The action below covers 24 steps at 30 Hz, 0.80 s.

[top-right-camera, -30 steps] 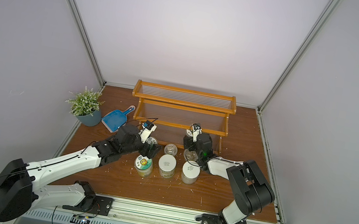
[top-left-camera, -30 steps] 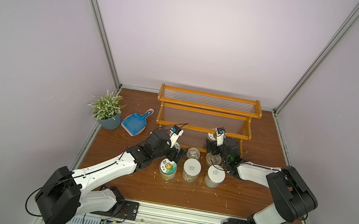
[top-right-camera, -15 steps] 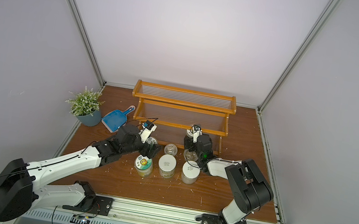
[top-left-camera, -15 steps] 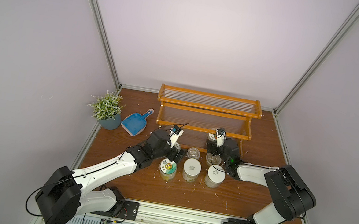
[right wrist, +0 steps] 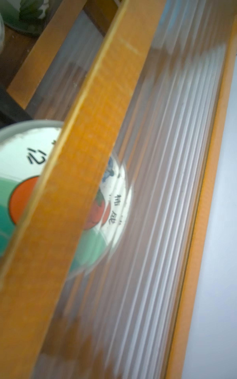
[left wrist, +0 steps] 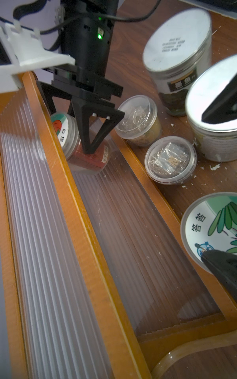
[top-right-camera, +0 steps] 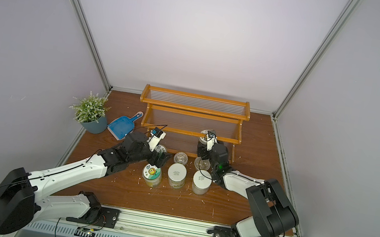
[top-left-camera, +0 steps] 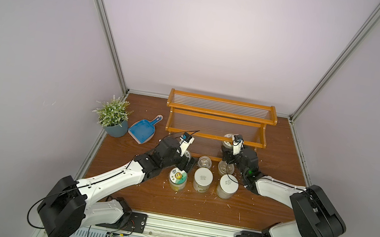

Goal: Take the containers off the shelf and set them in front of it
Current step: 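Pick up a container from the shelf.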

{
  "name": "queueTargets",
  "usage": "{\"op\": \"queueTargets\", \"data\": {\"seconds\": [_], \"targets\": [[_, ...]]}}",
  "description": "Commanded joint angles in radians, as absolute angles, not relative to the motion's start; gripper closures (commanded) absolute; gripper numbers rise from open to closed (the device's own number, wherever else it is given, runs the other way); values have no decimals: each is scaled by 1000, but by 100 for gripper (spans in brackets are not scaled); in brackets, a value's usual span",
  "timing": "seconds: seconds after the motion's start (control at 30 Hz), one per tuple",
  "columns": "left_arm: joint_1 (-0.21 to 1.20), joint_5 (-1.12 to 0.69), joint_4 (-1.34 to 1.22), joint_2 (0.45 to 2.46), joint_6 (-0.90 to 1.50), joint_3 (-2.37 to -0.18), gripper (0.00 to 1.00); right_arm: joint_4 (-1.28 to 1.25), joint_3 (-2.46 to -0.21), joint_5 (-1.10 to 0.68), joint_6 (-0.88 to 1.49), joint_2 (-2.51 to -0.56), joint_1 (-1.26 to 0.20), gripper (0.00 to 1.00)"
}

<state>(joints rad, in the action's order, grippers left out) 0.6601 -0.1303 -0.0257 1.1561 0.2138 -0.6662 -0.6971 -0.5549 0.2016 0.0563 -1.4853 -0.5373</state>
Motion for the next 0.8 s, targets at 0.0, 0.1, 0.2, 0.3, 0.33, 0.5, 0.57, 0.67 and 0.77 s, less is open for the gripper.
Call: {"op": "queueTargets", "data": {"seconds": [0.0, 0.1, 0.2, 0.3, 0.33, 0.5, 0.57, 0.67, 0.77], "targets": [[648, -143, -36, 1160, 214, -657, 1, -712, -568, 182, 52, -1446, -541, 16], [647, -143, -35, 1157, 215, -657, 1, -658, -579, 161, 60, -1436, -541, 16], [647, -145, -35, 1157, 214, -657, 1, -604, -588, 136, 66, -1413, -541, 16], [647, -146, -37, 1157, 215, -657, 1, -549, -594, 114, 66, -1385, -541, 16], [647, -146, -35, 1156, 215, -659, 1, -536, -594, 106, 66, -1374, -541, 16], [647, -150, -37, 1158, 215, -657, 1, -473, -585, 86, 62, -1321, -541, 16], [647, -149, -38, 1158, 215, -657, 1, -451, -583, 77, 58, -1304, -541, 16], [647, -151, -38, 1160, 215, -658, 1, -425, -581, 59, 61, -1277, -541, 16], [647, -150, -36, 1157, 215, -658, 1, -398, -582, 41, 59, -1248, -541, 16]]}}
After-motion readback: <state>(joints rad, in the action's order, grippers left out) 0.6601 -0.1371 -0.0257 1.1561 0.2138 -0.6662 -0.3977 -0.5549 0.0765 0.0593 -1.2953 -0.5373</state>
